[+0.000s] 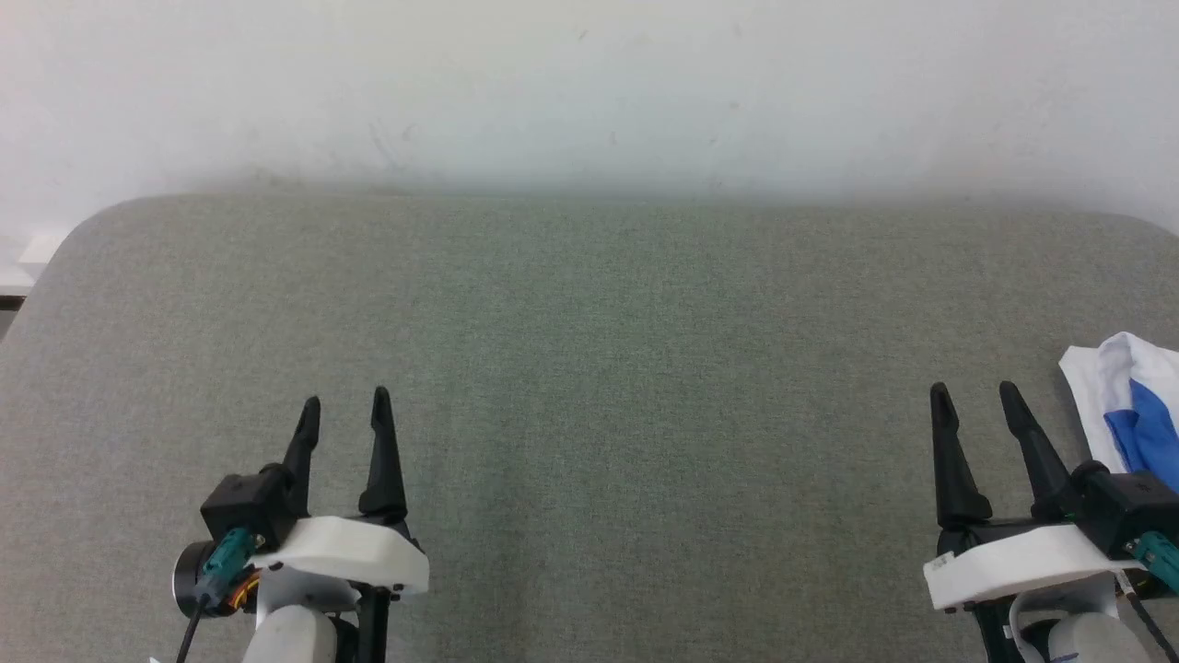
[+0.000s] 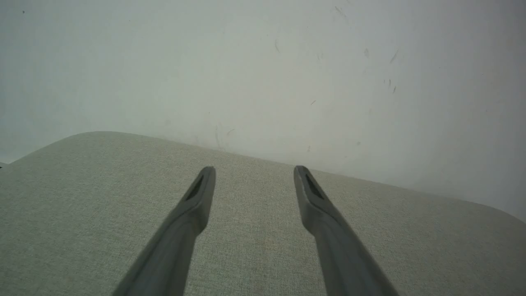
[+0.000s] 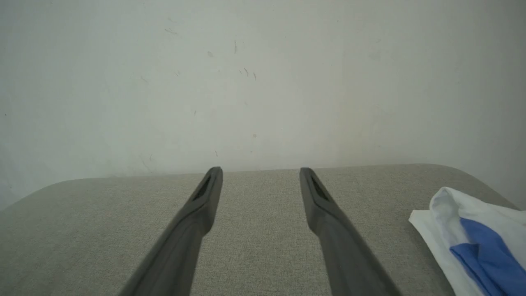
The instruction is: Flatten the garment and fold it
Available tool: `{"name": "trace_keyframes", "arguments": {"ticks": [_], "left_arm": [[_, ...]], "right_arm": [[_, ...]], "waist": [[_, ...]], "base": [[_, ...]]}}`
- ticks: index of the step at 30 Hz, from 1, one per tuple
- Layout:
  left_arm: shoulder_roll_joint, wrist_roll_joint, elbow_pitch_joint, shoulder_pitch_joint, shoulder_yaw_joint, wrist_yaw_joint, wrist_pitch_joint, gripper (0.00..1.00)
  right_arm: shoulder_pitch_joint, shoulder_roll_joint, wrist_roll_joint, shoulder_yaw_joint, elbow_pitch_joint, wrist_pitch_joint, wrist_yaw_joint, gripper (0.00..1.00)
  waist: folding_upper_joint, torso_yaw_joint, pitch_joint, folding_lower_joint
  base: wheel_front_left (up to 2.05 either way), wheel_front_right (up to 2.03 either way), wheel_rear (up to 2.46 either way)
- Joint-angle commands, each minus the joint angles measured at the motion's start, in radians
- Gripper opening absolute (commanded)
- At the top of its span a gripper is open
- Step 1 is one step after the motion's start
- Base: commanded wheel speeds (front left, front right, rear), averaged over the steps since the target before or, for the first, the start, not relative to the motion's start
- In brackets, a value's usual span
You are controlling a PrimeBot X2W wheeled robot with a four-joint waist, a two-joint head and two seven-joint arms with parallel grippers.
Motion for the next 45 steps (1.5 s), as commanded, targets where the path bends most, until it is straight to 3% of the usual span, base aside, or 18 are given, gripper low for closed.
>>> {"name": "trace_keyframes", "arguments": {"ticks": [1, 6, 7, 45], "left_arm": [[-0.004, -0.005, 0.004, 0.01, 0.0, -0.005, -0.005, 1.0], [-0.006, -0.01, 0.012, 0.011, -0.005, -0.013, -0.005, 1.0], [-0.001, -0.004, 0.008, 0.001, -0.004, -0.009, 0.001, 0.0], [-0.003, 0.064, -0.06, 0.033, 0.001, -0.011, 0.069, 0.0]], "right_arm": [[0.01, 0.003, 0.0, 0.0, 0.003, -0.005, -0.002, 1.0], [0.009, 0.003, 0.004, 0.001, 0.009, -0.005, -0.002, 1.0], [0.0, 0.0, 0.001, 0.001, 0.007, 0.001, 0.0, 0.0], [0.009, 0.0, -0.052, 0.017, -0.035, 0.069, 0.0, 0.0]], "waist": [[-0.0001, 0.001, 0.001, 0.0], [-0.0001, 0.003, 0.001, 0.0], [-0.0001, 0.003, 0.001, 0.0], [-0.0001, -0.015, -0.005, 0.0]], "base": [[0.0, 0.0, 0.0], [0.0, 0.0, 0.0], [0.0, 0.0, 0.0], [0.0, 0.0, 0.0]]}}
